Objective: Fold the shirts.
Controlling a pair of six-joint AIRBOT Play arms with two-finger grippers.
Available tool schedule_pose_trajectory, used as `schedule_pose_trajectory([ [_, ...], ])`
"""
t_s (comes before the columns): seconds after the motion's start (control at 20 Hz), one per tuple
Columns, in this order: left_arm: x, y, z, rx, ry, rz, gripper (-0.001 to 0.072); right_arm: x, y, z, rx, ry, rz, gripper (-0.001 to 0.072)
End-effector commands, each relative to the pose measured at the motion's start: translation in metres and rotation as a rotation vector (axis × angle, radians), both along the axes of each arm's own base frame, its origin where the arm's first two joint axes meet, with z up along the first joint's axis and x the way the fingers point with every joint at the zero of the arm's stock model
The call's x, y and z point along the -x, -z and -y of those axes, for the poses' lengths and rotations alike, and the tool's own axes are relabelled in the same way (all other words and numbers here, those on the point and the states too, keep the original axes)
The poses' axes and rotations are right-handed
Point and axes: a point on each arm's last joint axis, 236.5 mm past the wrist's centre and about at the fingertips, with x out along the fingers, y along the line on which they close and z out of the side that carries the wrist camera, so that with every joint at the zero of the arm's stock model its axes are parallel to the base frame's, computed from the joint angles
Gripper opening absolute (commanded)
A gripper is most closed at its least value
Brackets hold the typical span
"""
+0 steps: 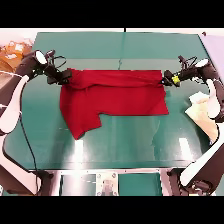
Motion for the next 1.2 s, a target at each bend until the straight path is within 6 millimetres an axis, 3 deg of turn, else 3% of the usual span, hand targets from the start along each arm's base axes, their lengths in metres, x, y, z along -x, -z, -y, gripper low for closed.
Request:
schedule_pose_trajectory([
  [0.0,0.007,0.007,0.005,0.022,-0.003,-0.025,0.0026,0.008,0.004,0.002,0.006,-0.015,-0.03,0.0127],
  [0.05,0.015,0.005,0.007,0.022,0.014,-0.06,0.0028,0.009,-0.003,0.004,0.003,-0.023,-0.03,0.0303],
  [0.1,0.023,-0.002,0.006,0.015,0.048,-0.091,0.0086,0.011,-0.015,0.01,-0.003,-0.023,-0.033,0.0336],
  [0.15,0.033,-0.012,0.005,0.013,0.089,-0.13,0.0345,0.013,-0.03,0.017,-0.011,-0.007,-0.041,0.0335],
  [0.2,0.044,-0.023,0.003,0.013,0.117,-0.169,0.044,0.017,-0.045,0.028,-0.011,0.022,-0.051,0.0333],
  [0.25,0.054,-0.035,0.001,0.013,0.143,-0.206,0.044,0.023,-0.056,0.039,-0.005,0.055,-0.063,0.0297],
  [0.3,0.063,-0.044,0.0,0.011,0.158,-0.23,0.0416,0.031,-0.065,0.046,0.006,0.065,-0.076,0.0187],
  [0.35,0.071,-0.053,-0.001,0.006,0.185,-0.241,0.0211,0.044,-0.071,0.053,0.022,0.07,-0.114,0.0077],
  [0.4,0.079,-0.06,0.001,0.001,0.225,-0.248,0.0026,0.058,-0.072,0.058,0.047,0.074,-0.156,0.0019],
  [0.6,0.117,-0.075,0.001,-0.035,0.246,-0.279,0.0024,0.128,-0.064,0.041,0.053,0.041,-0.284,0.0018],
  [0.85,0.224,-0.058,-0.008,-0.052,0.191,-0.263,0.0025,0.226,-0.042,0.024,0.058,0.212,-0.28,0.002],
  [0.95,0.25,-0.043,-0.01,-0.038,0.086,-0.187,0.0027,0.245,-0.028,0.008,0.041,0.297,-0.227,0.0035],
  [1.0,0.257,-0.034,-0.01,-0.021,0.032,-0.146,0.0071,0.248,-0.023,-0.002,0.009,0.321,-0.219,0.0154],
  [1.05,0.261,-0.024,-0.01,-0.013,0.004,-0.124,0.0425,0.248,-0.017,-0.013,-0.023,0.319,-0.209,0.0294],
  [1.1,0.266,-0.011,-0.006,0.019,-0.042,-0.13,0.0645,0.248,-0.012,-0.019,-0.037,0.323,-0.204,0.0331],
  [1.15,0.27,0.001,-0.001,0.047,-0.069,-0.148,0.055,0.245,-0.007,-0.021,-0.036,0.331,-0.197,0.0335],
])
